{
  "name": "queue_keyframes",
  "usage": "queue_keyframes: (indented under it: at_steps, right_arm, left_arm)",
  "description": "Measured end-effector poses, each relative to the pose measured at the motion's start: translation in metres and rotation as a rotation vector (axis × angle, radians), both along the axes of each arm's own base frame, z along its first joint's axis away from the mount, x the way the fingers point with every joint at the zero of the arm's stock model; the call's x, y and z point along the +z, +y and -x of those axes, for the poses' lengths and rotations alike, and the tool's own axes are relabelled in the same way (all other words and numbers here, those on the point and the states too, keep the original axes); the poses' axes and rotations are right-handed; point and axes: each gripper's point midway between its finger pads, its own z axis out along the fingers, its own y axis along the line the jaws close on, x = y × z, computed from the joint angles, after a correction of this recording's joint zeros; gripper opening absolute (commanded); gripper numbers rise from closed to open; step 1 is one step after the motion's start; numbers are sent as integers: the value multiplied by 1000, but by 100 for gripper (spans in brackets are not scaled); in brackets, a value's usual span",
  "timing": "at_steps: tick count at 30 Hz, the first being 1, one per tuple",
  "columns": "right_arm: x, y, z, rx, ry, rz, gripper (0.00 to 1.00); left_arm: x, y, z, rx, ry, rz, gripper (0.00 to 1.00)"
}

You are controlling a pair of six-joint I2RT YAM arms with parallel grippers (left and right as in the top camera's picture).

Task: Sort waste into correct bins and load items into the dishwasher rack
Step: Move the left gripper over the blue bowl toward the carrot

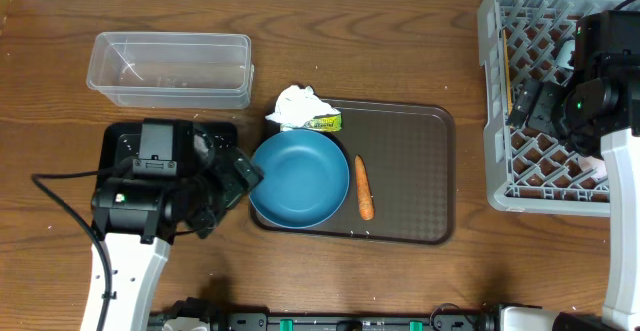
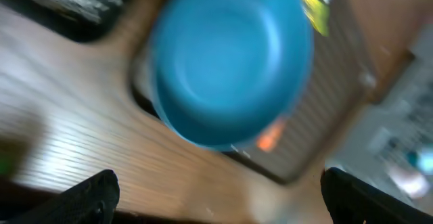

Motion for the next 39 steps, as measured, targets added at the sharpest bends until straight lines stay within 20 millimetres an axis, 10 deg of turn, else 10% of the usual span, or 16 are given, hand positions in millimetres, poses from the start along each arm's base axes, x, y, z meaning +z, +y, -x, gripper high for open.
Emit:
queue_keyframes:
  at_steps: [16, 26, 39]
  right_arm:
    - [0, 0, 0, 0, 0, 0, 99]
    - [0, 0, 0, 0, 0, 0, 99]
    - [0, 0, 0, 0, 1, 0, 99]
  left_arm:
    - [0, -96, 38, -464, -104, -51, 98]
    - [-40, -112, 47, -566, -20, -217, 98]
    - [-45, -105, 38, -582, -118, -406, 98]
